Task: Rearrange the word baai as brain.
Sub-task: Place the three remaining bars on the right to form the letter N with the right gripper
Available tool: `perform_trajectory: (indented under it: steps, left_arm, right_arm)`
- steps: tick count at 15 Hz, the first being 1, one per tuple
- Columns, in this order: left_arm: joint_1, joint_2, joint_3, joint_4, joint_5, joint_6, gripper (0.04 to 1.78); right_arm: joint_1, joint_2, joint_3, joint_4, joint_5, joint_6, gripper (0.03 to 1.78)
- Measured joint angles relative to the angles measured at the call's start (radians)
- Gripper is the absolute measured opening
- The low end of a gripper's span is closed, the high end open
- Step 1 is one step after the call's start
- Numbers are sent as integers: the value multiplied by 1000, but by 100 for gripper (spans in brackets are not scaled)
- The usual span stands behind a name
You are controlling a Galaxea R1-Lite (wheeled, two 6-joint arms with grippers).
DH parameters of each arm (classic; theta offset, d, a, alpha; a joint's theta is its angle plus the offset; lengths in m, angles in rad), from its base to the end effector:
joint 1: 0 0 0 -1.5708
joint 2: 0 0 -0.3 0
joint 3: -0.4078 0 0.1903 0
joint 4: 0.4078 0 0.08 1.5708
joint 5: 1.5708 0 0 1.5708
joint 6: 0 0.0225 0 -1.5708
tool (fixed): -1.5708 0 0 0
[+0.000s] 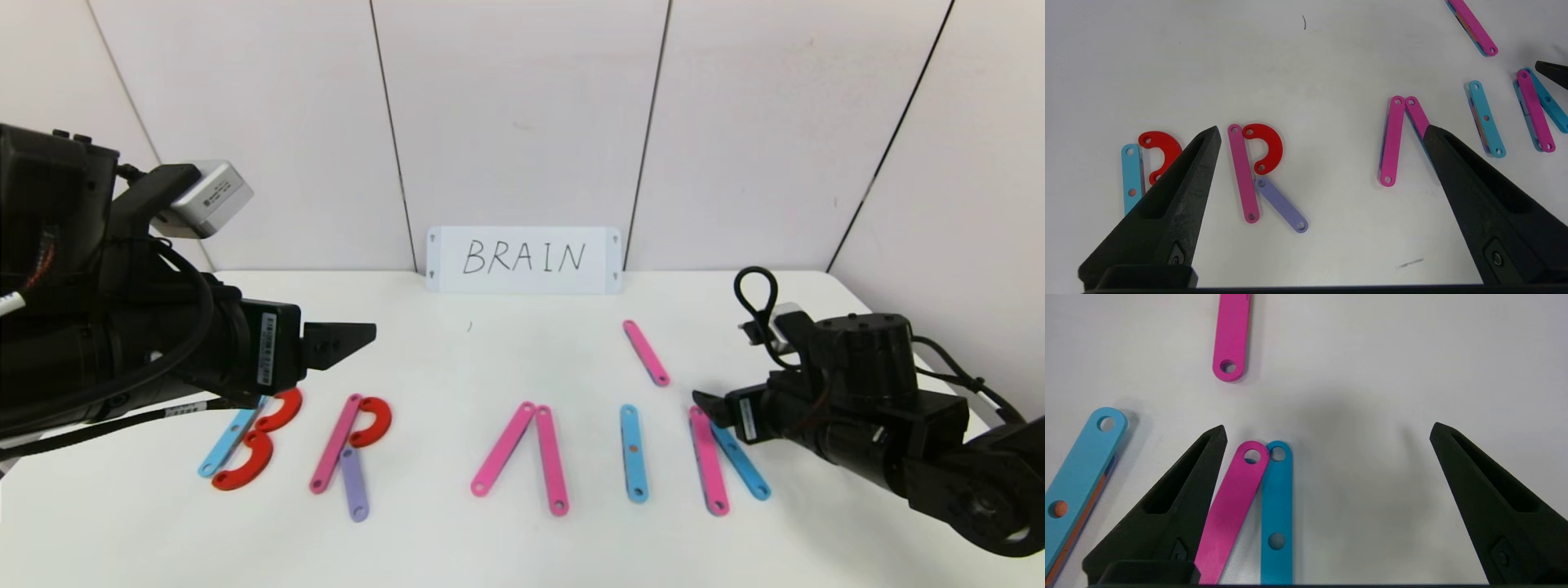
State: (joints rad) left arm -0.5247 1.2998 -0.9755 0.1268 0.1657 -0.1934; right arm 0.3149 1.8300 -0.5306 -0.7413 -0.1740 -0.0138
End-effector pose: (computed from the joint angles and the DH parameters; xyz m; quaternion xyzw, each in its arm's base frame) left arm 0.1761 -0.0976 0.2604 -0.0173 0.2263 -0.1529 0.9618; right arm 0.2704 0.0840 0.0878 -0.0733 0.2668 0.0695 0.9585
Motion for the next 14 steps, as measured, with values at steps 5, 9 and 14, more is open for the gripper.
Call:
perform_trajectory:
  steps: [5,9,14]
  left_arm:
    - [0,0,-1,0,0,0,173]
    - [0,0,-1,0,0,0,173]
    - [0,0,-1,-1,0,-1,173]
  right_arm:
    - [-29,-11,34,-3,1,0,173]
    - [-31,-7,41,-3,1,4,173]
    - [-37,5,49,-3,3,5,173]
